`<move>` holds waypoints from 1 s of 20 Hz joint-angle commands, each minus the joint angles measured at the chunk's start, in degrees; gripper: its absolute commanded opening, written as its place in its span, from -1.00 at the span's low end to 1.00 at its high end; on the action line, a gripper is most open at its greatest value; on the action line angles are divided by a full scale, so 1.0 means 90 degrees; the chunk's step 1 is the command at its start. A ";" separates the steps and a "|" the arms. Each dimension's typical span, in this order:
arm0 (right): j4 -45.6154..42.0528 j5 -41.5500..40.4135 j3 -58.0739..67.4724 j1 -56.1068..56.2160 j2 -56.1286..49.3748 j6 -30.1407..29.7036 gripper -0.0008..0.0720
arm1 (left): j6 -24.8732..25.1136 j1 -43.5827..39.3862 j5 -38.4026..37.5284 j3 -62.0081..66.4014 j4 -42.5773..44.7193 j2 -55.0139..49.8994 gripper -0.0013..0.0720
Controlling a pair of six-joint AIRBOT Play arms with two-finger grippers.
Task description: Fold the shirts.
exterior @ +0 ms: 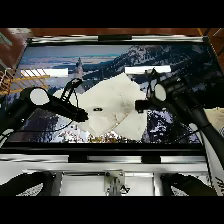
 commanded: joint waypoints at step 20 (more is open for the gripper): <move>0.1965 0.1668 0.0670 0.0333 -0.2472 0.0338 0.67 | 0.0175 -0.0034 0.0673 -0.0075 0.0289 0.0537 -0.81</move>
